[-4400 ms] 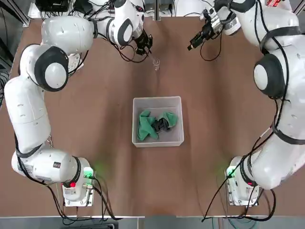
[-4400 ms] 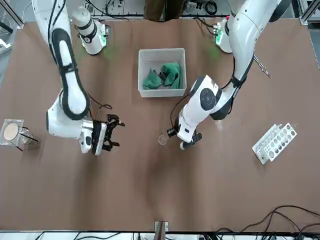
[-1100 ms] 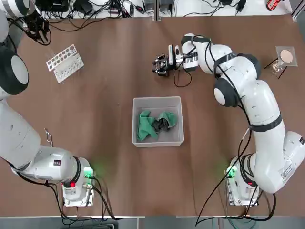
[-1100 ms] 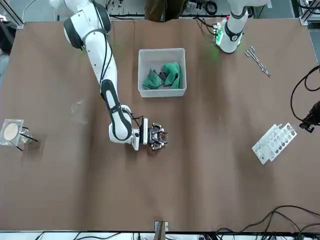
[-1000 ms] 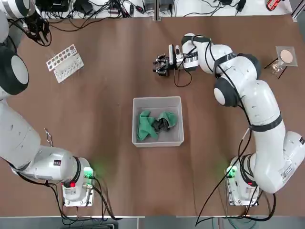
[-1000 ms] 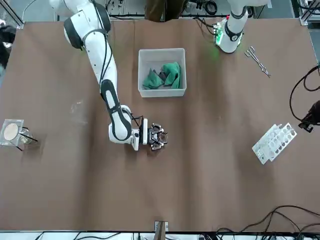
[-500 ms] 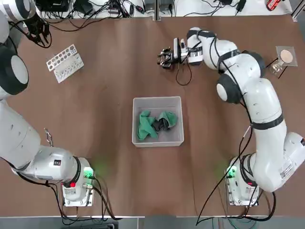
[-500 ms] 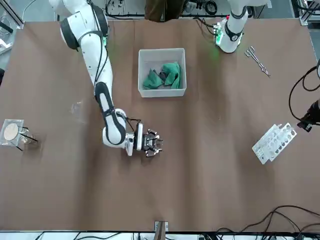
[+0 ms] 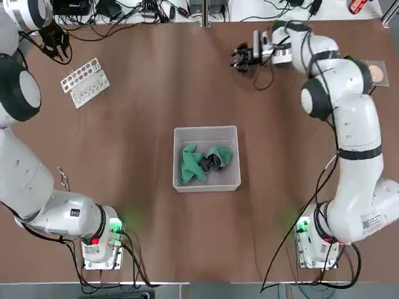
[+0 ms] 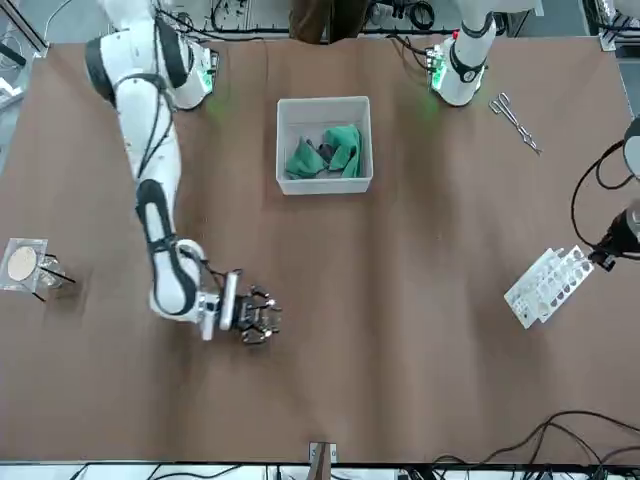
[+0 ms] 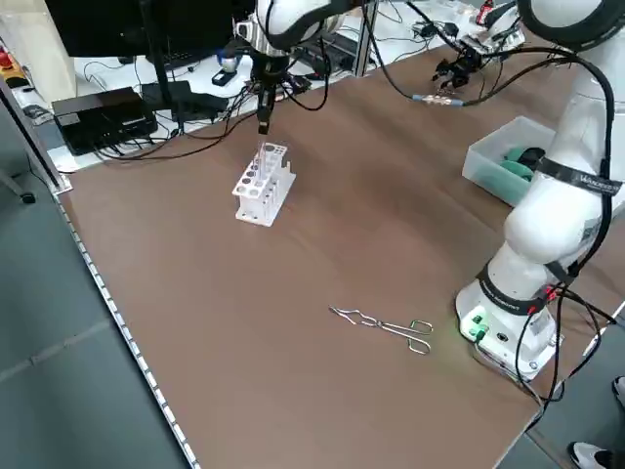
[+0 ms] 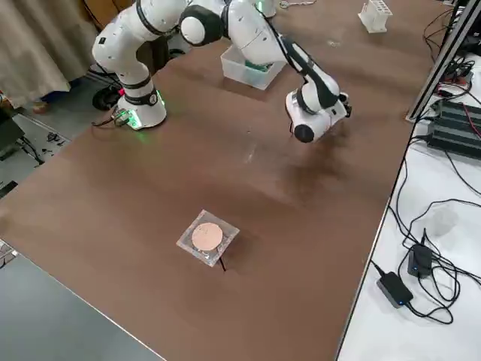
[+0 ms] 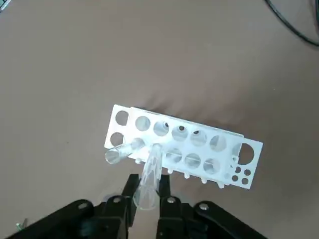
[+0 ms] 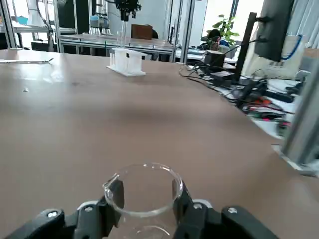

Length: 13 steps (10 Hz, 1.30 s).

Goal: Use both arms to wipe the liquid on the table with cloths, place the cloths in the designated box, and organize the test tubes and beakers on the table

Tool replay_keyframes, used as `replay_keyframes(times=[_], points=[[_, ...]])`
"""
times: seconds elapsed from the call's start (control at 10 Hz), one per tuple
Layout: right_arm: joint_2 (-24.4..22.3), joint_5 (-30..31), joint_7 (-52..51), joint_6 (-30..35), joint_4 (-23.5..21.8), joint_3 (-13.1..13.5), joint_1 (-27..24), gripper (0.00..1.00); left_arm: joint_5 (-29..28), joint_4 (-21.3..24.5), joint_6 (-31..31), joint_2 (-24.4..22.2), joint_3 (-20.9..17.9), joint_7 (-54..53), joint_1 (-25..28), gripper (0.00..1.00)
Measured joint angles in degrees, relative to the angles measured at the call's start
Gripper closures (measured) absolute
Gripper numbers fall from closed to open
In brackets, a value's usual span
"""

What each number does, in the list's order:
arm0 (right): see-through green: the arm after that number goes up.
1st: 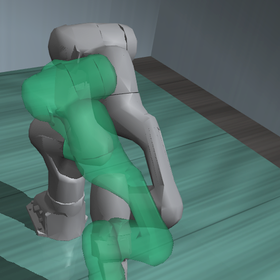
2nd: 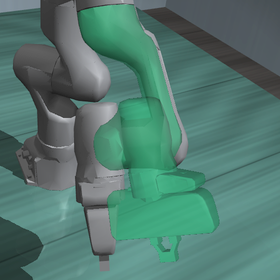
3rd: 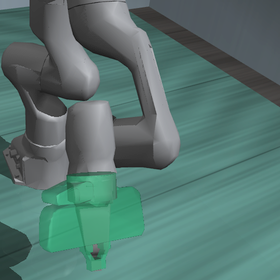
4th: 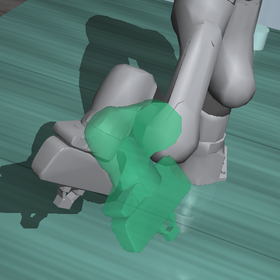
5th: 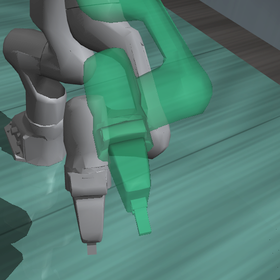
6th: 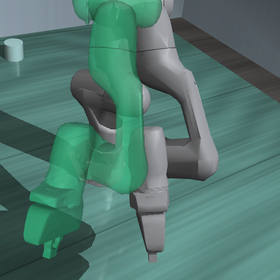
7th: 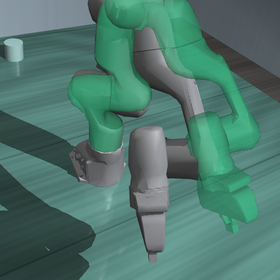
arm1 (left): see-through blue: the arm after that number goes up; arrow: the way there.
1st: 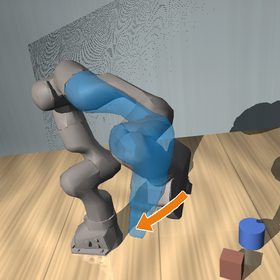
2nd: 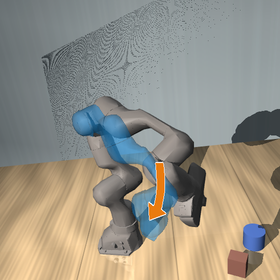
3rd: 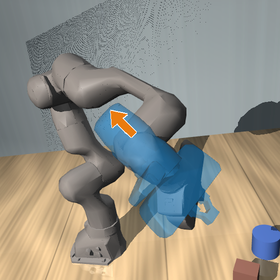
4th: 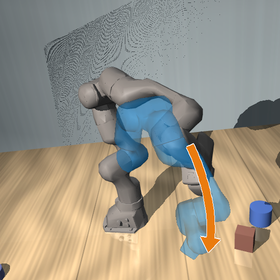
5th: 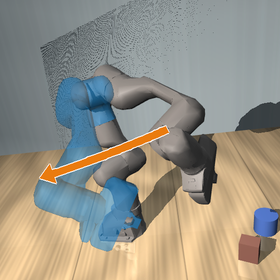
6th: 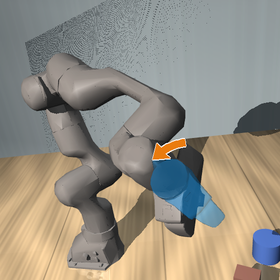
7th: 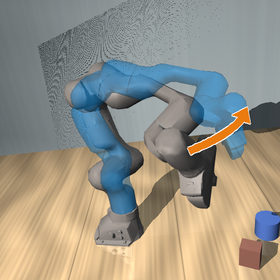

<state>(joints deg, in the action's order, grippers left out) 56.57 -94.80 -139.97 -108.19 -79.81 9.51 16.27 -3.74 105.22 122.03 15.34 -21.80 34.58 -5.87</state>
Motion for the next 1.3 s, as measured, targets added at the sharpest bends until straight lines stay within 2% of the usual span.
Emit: replay_keyframes(times=[0.1, 0.3, 0.5, 0.9, 1.0, 1.1, 1.3], points=[[-1.25, 3.69, 2.56, 3.82, 0.20, 0.03, -3.35, 0.51, 0.00, 0.00, 0.01, 0.07, 0.00, 0.03, 0.02, 0.79], [-2.24, 7.13, 4.40, 9.33, 0.62, 0.06, -8.91, 0.51, 0.00, -0.02, 0.03, 0.04, -0.04, 0.03, 0.12, 0.77], [-2.23, 11.54, 5.25, 13.97, 0.73, 0.09, -13.83, 0.51, 0.45, -0.04, 0.03, 0.03, -0.06, 0.03, 0.20, 0.49], [-3.10, 23.29, 12.36, 22.15, 6.46, 0.46, -23.12, 0.51, 0.54, -0.09, 0.08, -0.03, -0.07, 0.02, 0.20, 0.27], [-4.17, 24.67, 14.09, 24.57, 7.14, 2.06, -23.71, 0.51, 0.54, -0.18, 0.20, -0.07, -0.02, -0.14, 0.13, 0.12], [-5.37, 25.79, 15.41, 27.57, 7.99, 4.95, -23.86, 0.51, 0.59, -0.48, 0.42, -0.29, 0.73, -1.39, 0.10, 0.00], [-6.84, 26.97, 16.98, 33.86, 10.33, 12.51, -24.17, 0.51, 0.61, -1.95, 0.49, -2.28, 5.07, -5.57, 0.09, 0.00]])
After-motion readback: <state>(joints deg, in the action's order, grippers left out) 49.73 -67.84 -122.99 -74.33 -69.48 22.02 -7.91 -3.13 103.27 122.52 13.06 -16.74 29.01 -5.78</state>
